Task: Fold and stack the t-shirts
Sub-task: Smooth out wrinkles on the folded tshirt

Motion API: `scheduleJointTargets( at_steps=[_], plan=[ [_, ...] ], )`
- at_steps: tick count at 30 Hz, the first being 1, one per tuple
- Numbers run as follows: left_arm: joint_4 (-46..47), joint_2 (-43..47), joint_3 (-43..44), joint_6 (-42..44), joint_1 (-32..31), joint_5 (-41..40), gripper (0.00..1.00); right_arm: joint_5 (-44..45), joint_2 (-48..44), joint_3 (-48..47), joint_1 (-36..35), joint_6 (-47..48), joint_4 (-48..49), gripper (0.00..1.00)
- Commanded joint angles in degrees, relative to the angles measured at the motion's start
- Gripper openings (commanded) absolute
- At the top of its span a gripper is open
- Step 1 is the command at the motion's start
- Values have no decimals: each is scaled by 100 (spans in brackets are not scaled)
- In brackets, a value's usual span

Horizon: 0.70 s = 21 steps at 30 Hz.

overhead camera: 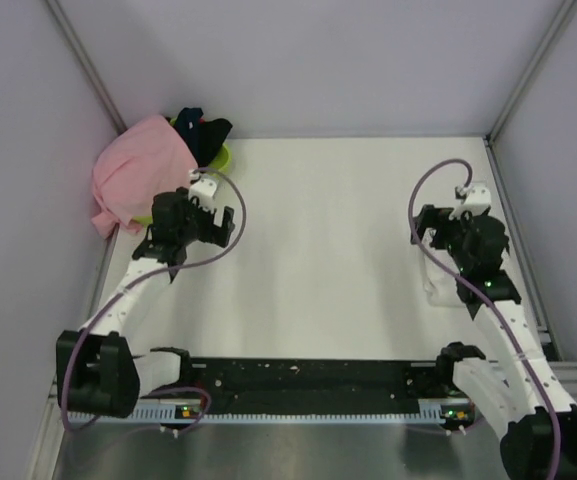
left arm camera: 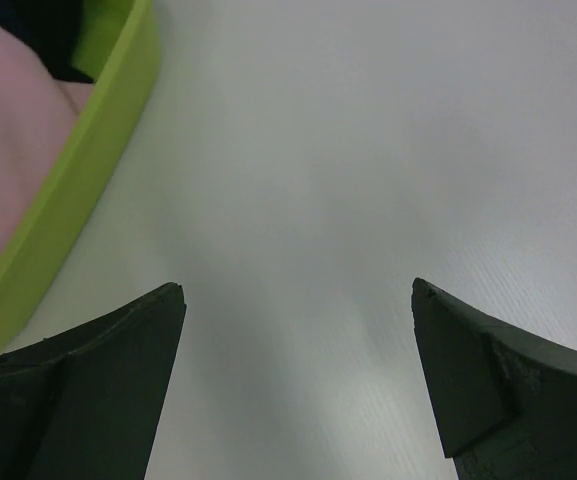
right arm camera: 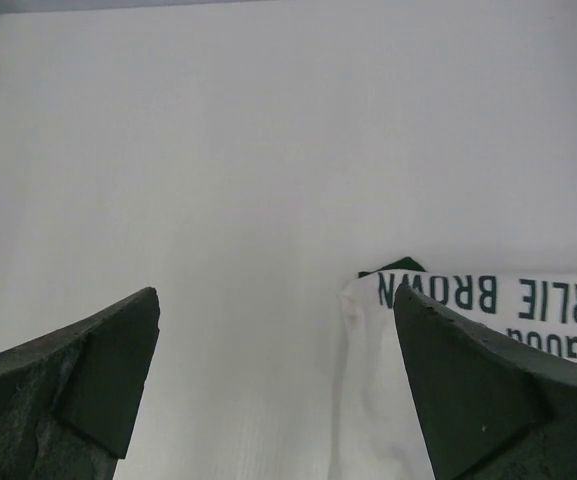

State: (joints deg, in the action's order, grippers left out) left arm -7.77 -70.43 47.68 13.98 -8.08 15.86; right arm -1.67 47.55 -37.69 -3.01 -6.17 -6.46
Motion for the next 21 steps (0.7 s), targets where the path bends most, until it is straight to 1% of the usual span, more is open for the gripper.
scheduleJointTargets(
  at_steps=[1, 3, 5, 8, 10, 12, 16, 21],
  plan=[
    [2207, 732, -1180, -1036, 481, -608, 99, -799, -308, 1104, -507, 63, 1927, 99],
    [2612, 847, -1637, -1213, 614, -1074, 99, -686, -229, 1430, -779, 256, 2139, 99],
    [2885, 970, -2015, -1196, 658, -1295, 99, -545, -106, 1667, -921, 458, 2289, 99],
    [3569, 1180, -2735, -1082, 684, -1103, 99, -413, 35, 1967, -921, 521, 2622, 99],
    [4298, 1234, -3184, -1029, 685, -1041, 99, -299, 70, 2029, -912, 477, 2728, 99],
    [4826, 1181, -3492, -958, 684, -796, 99, -185, 61, 2160, -921, 573, 2982, 99],
    [4882, 1006, -3529, -1081, 676, -505, 99, -17, -17, 2362, -930, 582, 3097, 99],
    [4645, 821, -3327, -1362, 685, -891, 99, -87, -35, 2451, -930, 776, 3221, 99]
  ],
)
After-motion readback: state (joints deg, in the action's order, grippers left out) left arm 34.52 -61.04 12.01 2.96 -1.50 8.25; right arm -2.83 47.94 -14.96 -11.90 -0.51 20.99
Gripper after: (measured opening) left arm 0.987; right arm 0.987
